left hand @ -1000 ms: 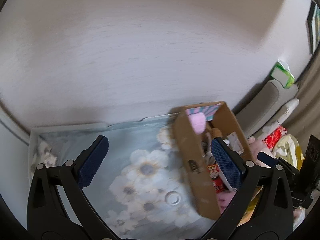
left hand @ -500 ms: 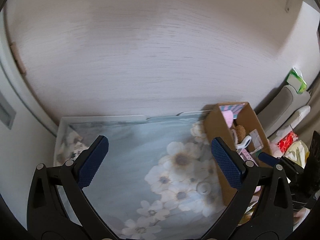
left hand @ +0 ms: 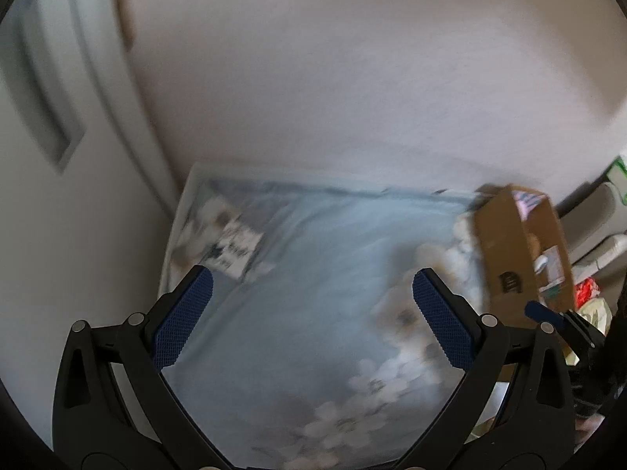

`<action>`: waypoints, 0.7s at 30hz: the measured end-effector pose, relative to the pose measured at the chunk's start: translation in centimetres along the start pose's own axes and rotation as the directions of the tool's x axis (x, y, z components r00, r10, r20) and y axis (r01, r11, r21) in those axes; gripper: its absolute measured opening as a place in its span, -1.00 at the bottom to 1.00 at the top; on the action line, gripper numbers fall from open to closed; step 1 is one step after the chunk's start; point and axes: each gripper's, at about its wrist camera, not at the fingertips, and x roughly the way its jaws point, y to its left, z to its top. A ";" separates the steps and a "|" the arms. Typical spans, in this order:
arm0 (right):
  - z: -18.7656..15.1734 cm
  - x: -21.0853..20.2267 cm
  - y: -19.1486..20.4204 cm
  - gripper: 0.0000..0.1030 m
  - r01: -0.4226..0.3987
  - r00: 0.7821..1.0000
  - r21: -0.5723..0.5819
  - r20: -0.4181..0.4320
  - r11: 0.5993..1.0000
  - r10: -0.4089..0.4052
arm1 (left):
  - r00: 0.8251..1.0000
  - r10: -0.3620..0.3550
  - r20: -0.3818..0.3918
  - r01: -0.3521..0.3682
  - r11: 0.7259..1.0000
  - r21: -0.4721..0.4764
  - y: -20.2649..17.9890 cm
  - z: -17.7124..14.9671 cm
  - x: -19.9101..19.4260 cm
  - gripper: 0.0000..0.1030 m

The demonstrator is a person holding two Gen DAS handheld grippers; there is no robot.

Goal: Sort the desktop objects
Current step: 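Move both grippers back over the bed toward the white card box and disc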

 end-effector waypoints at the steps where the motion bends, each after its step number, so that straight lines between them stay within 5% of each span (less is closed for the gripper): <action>1: -0.4 0.7 0.6 0.20 0.011 1.000 -0.015 -0.017 1.000 -0.011 | 1.000 0.005 -0.020 -0.006 1.000 -0.014 0.7 -0.3 0.6 0.98; 8: -3.6 3.7 2.5 0.20 0.122 0.989 -0.063 -0.079 0.991 -0.126 | 0.985 -0.009 -0.170 -0.019 0.987 -0.161 3.4 -2.1 7.3 0.98; 14: -6.3 4.6 2.8 0.20 0.267 0.961 -0.048 -0.066 0.963 -0.269 | 0.972 0.110 -0.205 -0.157 0.962 -0.225 4.5 -1.6 13.2 0.98; 21: -8.3 5.1 1.5 0.20 0.367 0.929 0.044 -0.063 0.929 -0.365 | 0.956 0.251 -0.154 -0.262 0.963 -0.058 3.6 -0.6 16.3 0.98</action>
